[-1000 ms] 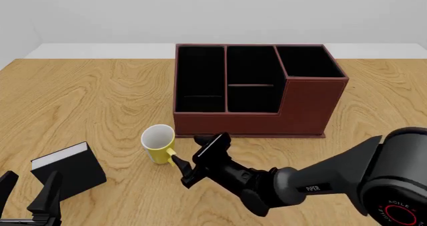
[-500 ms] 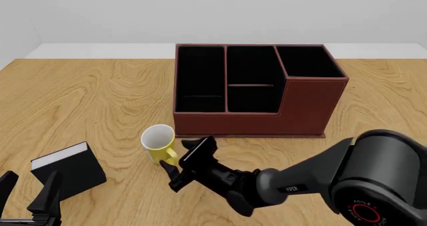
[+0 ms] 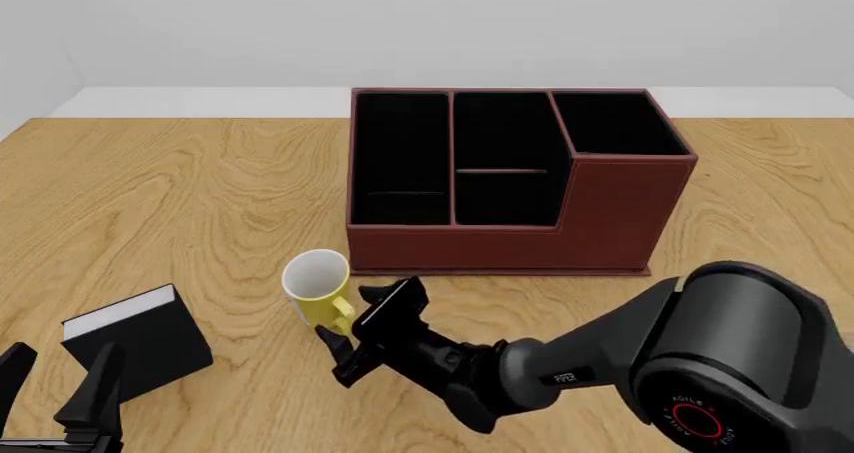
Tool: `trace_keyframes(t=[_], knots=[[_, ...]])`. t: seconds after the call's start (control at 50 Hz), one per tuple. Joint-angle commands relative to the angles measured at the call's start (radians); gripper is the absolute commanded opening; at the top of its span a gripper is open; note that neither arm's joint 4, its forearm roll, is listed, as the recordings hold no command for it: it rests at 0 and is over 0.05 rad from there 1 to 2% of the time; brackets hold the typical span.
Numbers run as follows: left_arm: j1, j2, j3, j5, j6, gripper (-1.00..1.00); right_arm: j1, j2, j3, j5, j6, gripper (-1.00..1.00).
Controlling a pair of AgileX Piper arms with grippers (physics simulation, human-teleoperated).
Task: Pick up the yellow and white mug and place it to the right of the caddy.
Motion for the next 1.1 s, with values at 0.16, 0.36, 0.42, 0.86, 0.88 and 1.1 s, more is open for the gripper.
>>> trace_keyframes(t=[0.16, 0.36, 0.42, 0.86, 0.88, 1.1], knots=[[0.000, 0.000, 0.000, 0.000, 0.000, 1.00, -0.001, 0.023, -0.008, -0.004, 0.004, 1.00], [0.000, 0.000, 0.000, 0.000, 0.000, 1.00, -0.013, 0.026, 0.005, -0.019, -0.012, -1.00], [0.000, 0.000, 0.000, 0.000, 0.000, 1.00, -0.014, 0.026, 0.009, -0.023, -0.019, -1.00], [0.000, 0.000, 0.000, 0.000, 0.000, 1.00, 0.001, -0.186, 0.196, -0.057, -0.073, -1.00], [0.000, 0.000, 0.000, 0.000, 0.000, 1.00, 0.003, -0.198, 0.203, -0.056, -0.079, -1.00], [0.000, 0.000, 0.000, 0.000, 0.000, 1.00, 0.015, -0.360, 0.302, -0.052, -0.113, -1.00]])
